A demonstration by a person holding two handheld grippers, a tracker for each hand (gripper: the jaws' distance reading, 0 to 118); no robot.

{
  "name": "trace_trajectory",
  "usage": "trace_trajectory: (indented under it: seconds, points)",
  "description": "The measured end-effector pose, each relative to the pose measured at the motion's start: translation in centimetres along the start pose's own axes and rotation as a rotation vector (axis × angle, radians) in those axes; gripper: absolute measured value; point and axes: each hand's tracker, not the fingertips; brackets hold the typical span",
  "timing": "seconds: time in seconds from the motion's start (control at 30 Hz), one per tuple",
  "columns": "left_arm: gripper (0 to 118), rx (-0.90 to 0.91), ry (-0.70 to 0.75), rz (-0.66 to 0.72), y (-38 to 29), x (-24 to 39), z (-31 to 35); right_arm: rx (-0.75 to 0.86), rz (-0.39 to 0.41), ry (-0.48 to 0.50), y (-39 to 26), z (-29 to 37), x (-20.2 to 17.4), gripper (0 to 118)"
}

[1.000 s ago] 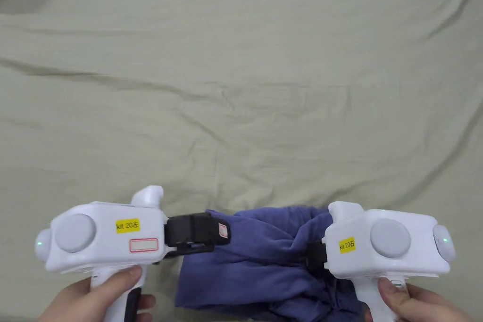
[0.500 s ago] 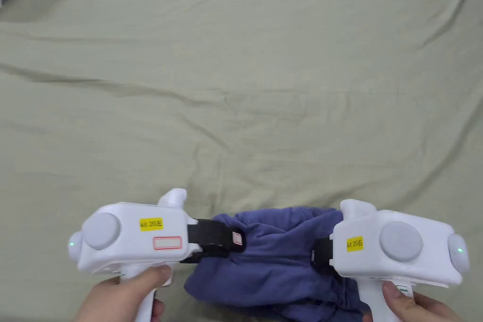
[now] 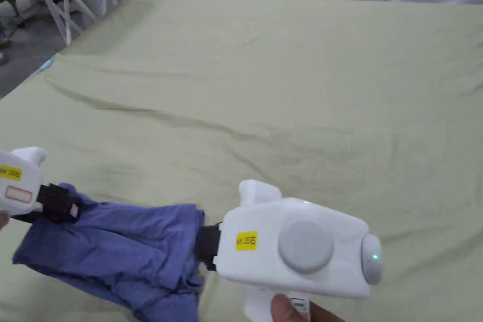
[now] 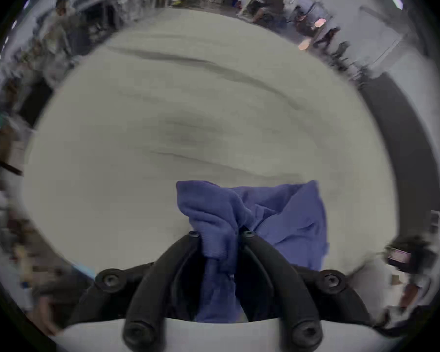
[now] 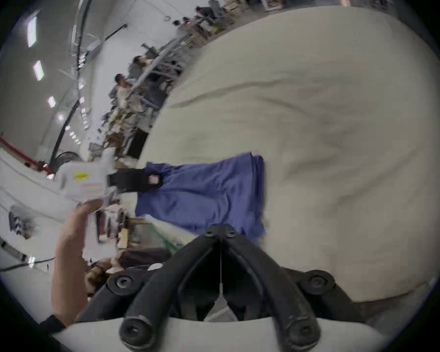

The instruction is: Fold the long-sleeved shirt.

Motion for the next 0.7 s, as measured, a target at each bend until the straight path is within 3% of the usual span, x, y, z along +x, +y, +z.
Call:
trace_trajectory:
  seconds: [0.07, 0.17, 0.2, 0.23, 0.27, 0.3, 0.43, 0.53, 0.6, 0.63, 0.67, 0.7]
  points:
    - [12, -0.022, 0.138, 0.018, 0.8, -3.6, -0.4, -0.019, 0.051, 0.077, -0.5, 0.0, -3.0, 0]
    - [40, -0.088, 0.375, 0.006, 1.1, -6.3, -1.4, -0.061, 0.095, 0.162, -0.9, 0.3, -5.2, 0]
    - [40, -0.079, 0.454, 0.006, 0.8, -6.6, -1.5, -0.060, 0.103, 0.157, -0.9, 0.5, -5.3, 0]
    - [66, -0.072, 0.491, -0.012, 0.9, -6.8, -1.4, -0.056, 0.111, 0.152, -1.0, 0.8, -5.5, 0]
    - [77, -0.026, 0.484, -0.019, 0.7, -6.5, -0.7, -0.048, 0.121, 0.149, -1.0, 1.3, -5.4, 0]
    - [79, 0.022, 0.466, -0.009, 0.6, -6.1, 0.0, -0.040, 0.129, 0.147, -1.0, 1.7, -5.2, 0]
    - [79, 0.155, 0.310, 0.055, 0.1, -3.1, 2.9, -0.005, 0.119, 0.131, -0.8, 3.6, -4.0, 0]
    - [79, 0.193, 0.114, 0.096, 0.3, -0.8, 4.4, 0.042, 0.098, 0.117, -0.7, 6.2, -2.8, 0]
    - [74, 0.179, -0.101, 0.116, -0.1, 2.5, 6.8, 0.100, 0.104, 0.118, -0.5, 8.8, -1.5, 0]
    - [33, 0.223, -0.211, 0.075, -0.8, 4.7, 8.4, 0.133, 0.101, 0.117, -0.4, 10.6, -0.6, 0]
    - [0, 0.290, -0.269, -0.023, -1.0, 7.4, 10.6, 0.149, 0.107, 0.119, 0.0, 12.7, 0.5, 0]
    - [0, 0.357, -0.256, -0.131, -1.3, 10.2, 12.2, 0.165, 0.122, 0.127, 0.6, 14.7, 1.6, 0]
